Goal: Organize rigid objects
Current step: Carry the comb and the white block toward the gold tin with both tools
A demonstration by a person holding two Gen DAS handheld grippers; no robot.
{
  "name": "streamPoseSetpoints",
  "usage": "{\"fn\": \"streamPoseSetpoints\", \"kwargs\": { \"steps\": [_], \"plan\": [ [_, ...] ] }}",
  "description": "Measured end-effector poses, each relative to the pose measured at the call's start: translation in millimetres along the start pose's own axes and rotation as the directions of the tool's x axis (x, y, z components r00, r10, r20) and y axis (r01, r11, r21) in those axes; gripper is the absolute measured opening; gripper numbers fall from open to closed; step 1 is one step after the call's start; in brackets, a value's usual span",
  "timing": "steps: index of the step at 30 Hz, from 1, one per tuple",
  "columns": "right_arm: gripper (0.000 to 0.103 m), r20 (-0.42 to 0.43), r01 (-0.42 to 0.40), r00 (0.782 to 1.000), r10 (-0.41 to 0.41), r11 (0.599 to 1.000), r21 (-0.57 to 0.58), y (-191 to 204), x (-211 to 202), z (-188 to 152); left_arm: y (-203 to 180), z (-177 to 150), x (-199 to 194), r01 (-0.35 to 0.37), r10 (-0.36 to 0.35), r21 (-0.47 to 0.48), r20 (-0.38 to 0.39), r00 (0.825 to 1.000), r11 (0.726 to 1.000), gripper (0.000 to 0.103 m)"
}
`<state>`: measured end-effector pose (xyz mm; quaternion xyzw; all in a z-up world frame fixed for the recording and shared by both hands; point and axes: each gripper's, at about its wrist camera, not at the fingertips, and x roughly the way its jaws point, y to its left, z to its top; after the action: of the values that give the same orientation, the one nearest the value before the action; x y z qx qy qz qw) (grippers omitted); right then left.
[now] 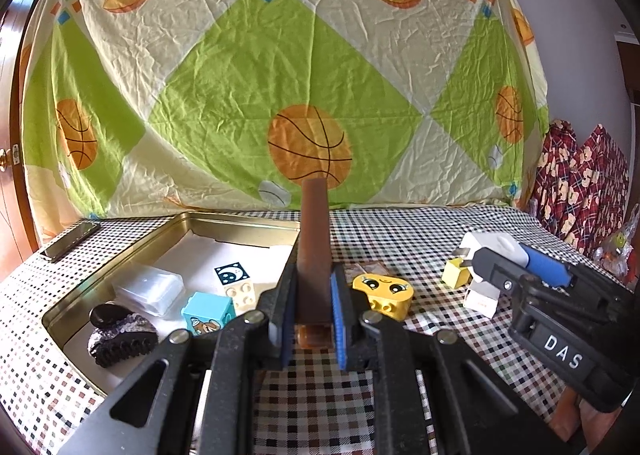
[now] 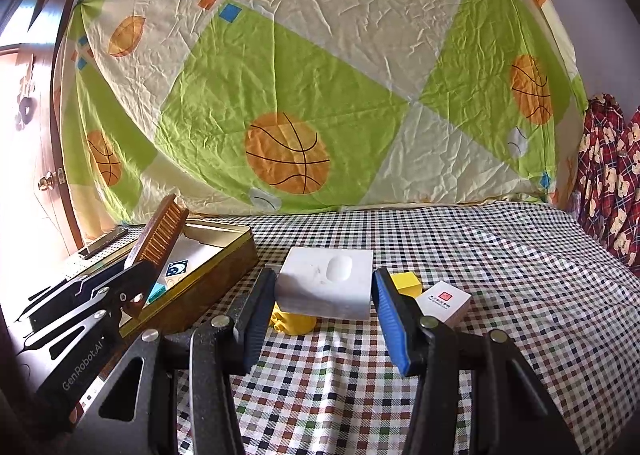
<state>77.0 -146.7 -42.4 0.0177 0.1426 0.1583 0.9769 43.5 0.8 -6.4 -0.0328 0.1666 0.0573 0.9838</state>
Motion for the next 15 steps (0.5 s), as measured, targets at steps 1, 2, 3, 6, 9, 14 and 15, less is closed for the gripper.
{"fn": "streamPoseSetpoints", "kwargs": {
  "steps": [1,2,3,6,9,14,15],
  "plan": [
    [0.052,0.001,0.002,1.0,-0.002,1.0,0.005,-0.7,-0.4,-0.1,1.1,-0.3,-0.2,-0.009,0.009,-0.005,0.001,1.0,1.0,0.014],
    [0.052,0.002,0.003,1.0,-0.003,1.0,0.01,-1.4,-0.6,-0.1,2.8,-0.3,-0.1,-0.016,0.016,-0.011,0.002,1.0,1.0,0.014],
    [0.052,0.002,-0.002,1.0,0.002,1.0,0.019,-2.2,-0.5,0.0,3.9,-0.5,-0.1,-0.021,0.021,-0.017,0.001,1.0,1.0,0.014],
    [0.052,-0.004,-0.02,1.0,0.021,0.999,0.043,-3.0,1.4,0.5,6.9,-1.0,0.7,-0.035,0.035,-0.027,-0.003,0.999,0.999,0.014],
    [0.052,-0.005,-0.033,0.999,0.033,0.998,0.049,-0.4,3.5,0.9,9.3,-1.4,0.9,-0.046,0.046,-0.033,-0.005,0.999,0.998,0.014],
    [0.052,0.004,-0.043,0.999,0.042,0.998,0.049,4.9,6.3,2.0,18.0,-2.1,-0.1,-0.051,0.051,-0.069,-0.002,0.999,0.996,0.014],
    [0.052,0.007,-0.045,0.999,0.045,0.998,0.051,5.3,6.6,2.3,19.9,-2.1,-0.1,-0.05,0.05,-0.076,-0.003,0.999,0.996,0.014]
  ]
}}
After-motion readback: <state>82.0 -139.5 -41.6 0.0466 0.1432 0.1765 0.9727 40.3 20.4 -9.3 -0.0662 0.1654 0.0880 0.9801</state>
